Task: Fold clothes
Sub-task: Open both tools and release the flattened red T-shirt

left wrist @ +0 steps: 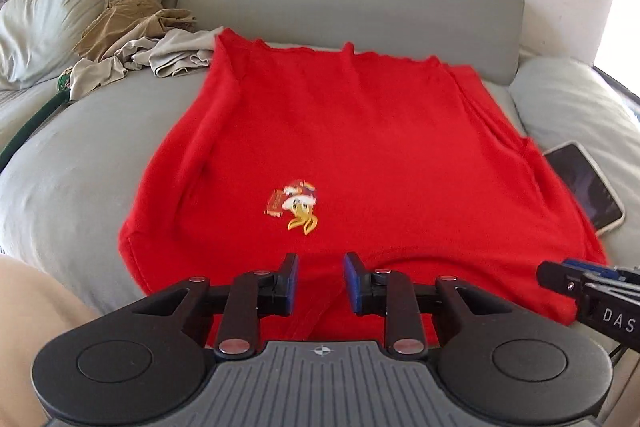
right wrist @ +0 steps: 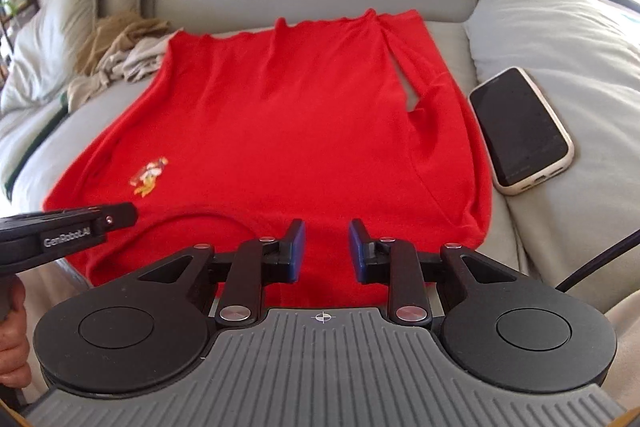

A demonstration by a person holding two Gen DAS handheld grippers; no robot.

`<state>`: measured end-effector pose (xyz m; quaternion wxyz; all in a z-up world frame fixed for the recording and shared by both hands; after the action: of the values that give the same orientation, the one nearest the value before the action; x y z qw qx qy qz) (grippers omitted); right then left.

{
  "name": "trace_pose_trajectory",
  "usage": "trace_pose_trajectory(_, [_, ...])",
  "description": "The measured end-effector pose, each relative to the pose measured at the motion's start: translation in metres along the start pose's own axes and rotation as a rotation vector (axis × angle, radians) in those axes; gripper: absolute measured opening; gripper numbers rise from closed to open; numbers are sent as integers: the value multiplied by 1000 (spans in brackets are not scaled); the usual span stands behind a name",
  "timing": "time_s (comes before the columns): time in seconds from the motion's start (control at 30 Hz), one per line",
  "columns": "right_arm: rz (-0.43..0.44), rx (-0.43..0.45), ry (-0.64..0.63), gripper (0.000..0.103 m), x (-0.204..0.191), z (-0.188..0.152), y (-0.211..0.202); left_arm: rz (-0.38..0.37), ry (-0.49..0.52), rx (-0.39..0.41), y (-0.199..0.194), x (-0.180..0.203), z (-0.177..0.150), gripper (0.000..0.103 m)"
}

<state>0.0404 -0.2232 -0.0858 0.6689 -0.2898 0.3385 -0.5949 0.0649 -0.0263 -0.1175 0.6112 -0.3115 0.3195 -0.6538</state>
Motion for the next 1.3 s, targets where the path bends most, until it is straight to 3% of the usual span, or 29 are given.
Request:
trace_pose_trajectory(0.17, [-13, -74, -73, 30, -5, -16, 5, 0, 88, -36, -4, 2, -18, 28])
trace_pose_trajectory(0.27, [1, -156, -61, 30, -4, -23, -3, -21, 110, -106, -7, 2, -21, 28])
trace_pose_trajectory(0.37, [20, -238, -45, 29, -3, -29, -12, -94, 103, -212, -14, 3, -24, 27])
trace_pose_trajectory(0.43, [94, -281, 15, 30, 2, -33, -24, -177, 70, -237, -23, 1, -20, 28])
trace_pose_trajectory(0.5, [121, -216, 49, 39, 10, -26, -43, -195, 58, -208, -35, 0, -11, 30])
trace_pose_trajectory(0.63, [82, -66, 83, 58, 25, 12, -68, -233, 23, -109, -55, 2, 21, 38])
trace_pose_trajectory(0.8, [32, 121, 123, 64, 44, 58, -103, -299, -55, -20, -68, 5, 70, 49])
trace_pose_trajectory(1.03, [-37, 383, 180, 71, 72, 122, -155, -391, -101, 101, -83, 17, 123, 53])
trace_pose_trajectory(1.17, [-75, 526, 208, 72, 87, 157, -186, -370, -106, 150, -79, 19, 153, 55])
trace_pose_trajectory(1.3, [-31, 465, 179, 73, 79, 187, -159, -353, -131, 184, -68, 21, 185, 56])
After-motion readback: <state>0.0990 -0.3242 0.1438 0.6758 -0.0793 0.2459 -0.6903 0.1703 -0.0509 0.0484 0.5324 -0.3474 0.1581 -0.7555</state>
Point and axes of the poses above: each gripper's, at about its wrist camera, not at the fingertips, and y roughly the way its jaws point, x to its right, z to its top, the point moved 7 cm from there along y, roughly the way its jaws point, and after that the axes turned 7 degrees about -x, right-handed, at the moved point
